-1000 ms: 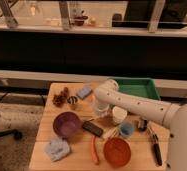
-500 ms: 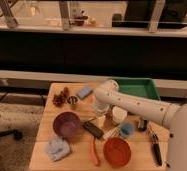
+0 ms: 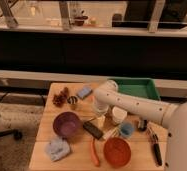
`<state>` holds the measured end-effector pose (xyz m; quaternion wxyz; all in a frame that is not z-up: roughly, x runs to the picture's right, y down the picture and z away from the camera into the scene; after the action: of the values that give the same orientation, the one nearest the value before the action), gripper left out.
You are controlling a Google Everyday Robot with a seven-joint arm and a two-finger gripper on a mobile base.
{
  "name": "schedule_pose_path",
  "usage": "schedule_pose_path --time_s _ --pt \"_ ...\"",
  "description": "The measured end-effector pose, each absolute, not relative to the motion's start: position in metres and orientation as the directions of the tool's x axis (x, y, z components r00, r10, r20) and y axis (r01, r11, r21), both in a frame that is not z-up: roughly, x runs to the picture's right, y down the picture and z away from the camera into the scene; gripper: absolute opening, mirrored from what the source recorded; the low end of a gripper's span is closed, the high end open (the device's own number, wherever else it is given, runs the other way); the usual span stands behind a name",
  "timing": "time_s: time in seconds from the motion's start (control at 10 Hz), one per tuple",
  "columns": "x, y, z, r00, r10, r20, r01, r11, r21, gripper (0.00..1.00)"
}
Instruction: Place fork in paper cup
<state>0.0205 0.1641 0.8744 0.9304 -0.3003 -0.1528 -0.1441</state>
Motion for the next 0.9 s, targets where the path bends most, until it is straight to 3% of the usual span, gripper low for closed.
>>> schedule_pose_path --time_s 0.2,0.9 --pt "0.0185 0.1657 0.8783 0.914 -0.175 0.367 0.357 0.776 -0.520 0.73" --pt "0.0204 0.1672 0.8802 0.918 -0.175 0.356 0.354 0.766 -0.537 0.03"
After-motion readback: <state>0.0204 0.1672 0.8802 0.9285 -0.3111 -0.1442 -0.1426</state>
